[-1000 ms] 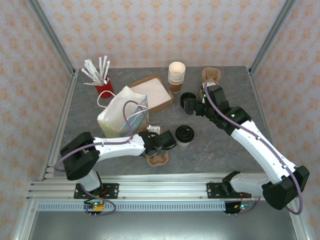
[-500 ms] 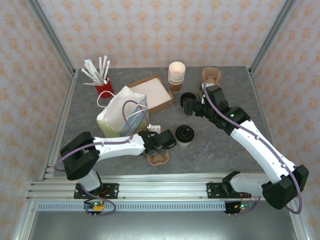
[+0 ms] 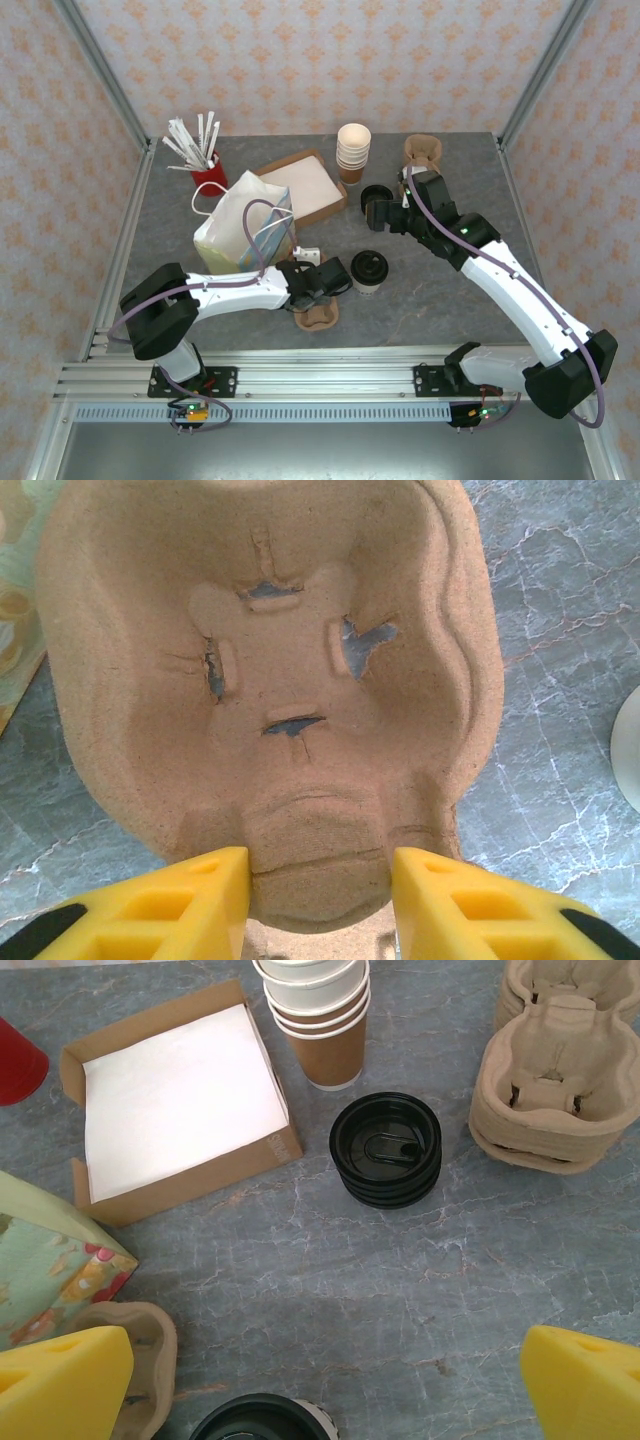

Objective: Pack the takeout coffee

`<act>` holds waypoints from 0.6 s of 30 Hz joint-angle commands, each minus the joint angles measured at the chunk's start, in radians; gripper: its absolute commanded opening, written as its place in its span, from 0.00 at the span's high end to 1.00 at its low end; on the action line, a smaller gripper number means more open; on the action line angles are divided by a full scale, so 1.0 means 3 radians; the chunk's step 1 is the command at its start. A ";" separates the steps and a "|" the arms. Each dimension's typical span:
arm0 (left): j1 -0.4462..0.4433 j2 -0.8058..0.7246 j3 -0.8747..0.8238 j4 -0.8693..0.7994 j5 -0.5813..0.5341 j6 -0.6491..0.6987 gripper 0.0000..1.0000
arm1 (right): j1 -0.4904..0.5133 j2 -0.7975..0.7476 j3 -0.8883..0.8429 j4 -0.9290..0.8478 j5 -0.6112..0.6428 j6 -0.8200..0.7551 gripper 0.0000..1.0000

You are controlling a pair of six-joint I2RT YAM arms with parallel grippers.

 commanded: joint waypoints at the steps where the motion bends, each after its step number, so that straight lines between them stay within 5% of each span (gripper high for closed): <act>1: 0.0037 -0.0001 -0.0002 0.0032 -0.0114 -0.0026 0.59 | -0.0015 0.0024 -0.0049 0.0039 -0.0012 0.0040 0.00; 18: 0.0003 0.0088 0.0185 -0.0036 -0.0094 0.0114 0.53 | -0.0015 0.0103 -0.0023 0.0057 -0.0054 0.0045 0.00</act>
